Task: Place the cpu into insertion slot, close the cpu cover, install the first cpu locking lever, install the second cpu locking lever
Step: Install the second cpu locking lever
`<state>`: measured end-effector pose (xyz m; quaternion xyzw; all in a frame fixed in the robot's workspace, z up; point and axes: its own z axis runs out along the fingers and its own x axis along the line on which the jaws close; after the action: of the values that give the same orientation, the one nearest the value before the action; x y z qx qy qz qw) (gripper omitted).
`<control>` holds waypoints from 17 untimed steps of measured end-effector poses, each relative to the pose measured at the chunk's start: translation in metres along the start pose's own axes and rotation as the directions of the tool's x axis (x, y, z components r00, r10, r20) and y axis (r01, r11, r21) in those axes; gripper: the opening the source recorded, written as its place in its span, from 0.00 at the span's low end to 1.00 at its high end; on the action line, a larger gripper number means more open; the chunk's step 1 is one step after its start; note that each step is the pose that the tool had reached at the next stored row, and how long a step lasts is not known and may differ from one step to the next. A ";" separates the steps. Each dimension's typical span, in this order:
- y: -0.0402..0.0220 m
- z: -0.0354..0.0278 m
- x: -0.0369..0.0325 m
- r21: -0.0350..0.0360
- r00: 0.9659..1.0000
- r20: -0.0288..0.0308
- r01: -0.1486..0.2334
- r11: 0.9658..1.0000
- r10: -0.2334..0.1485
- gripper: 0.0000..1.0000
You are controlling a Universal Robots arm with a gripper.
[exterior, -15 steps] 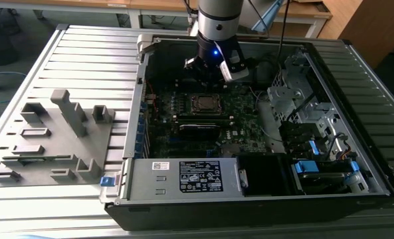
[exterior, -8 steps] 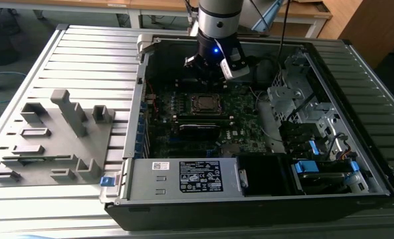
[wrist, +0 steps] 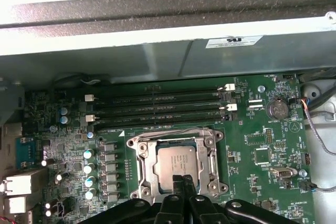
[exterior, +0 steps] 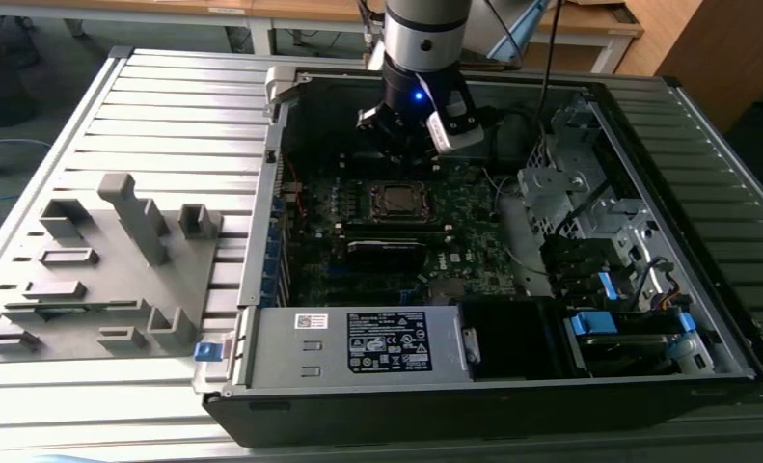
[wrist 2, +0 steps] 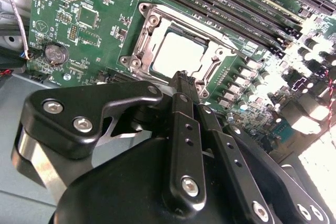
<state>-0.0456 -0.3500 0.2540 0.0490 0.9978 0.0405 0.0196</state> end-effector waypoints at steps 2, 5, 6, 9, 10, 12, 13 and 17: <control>-0.0001 0.0000 0.0000 0.000 1.000 0.000 0.000 1.000 0.000 0.11; -0.0016 -0.0001 -0.0002 0.000 1.000 0.000 0.000 1.000 0.000 0.11; -0.0025 -0.0002 -0.0003 0.000 1.000 0.000 0.000 1.000 0.000 0.11; -0.0055 -0.0004 -0.0006 0.001 1.000 0.000 0.000 1.000 0.000 0.11; -0.0062 -0.0004 -0.0006 0.001 1.000 0.000 0.000 1.000 0.000 0.11; -0.0063 -0.0003 -0.0006 0.001 1.000 0.000 0.000 1.000 0.000 0.11; -0.0063 -0.0004 -0.0006 0.001 1.000 0.000 0.000 1.000 0.000 0.11; -0.0065 -0.0004 -0.0006 0.001 1.000 0.000 0.000 1.000 0.000 0.11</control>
<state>-0.0456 -0.3565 0.2539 0.0490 0.9978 0.0400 0.0196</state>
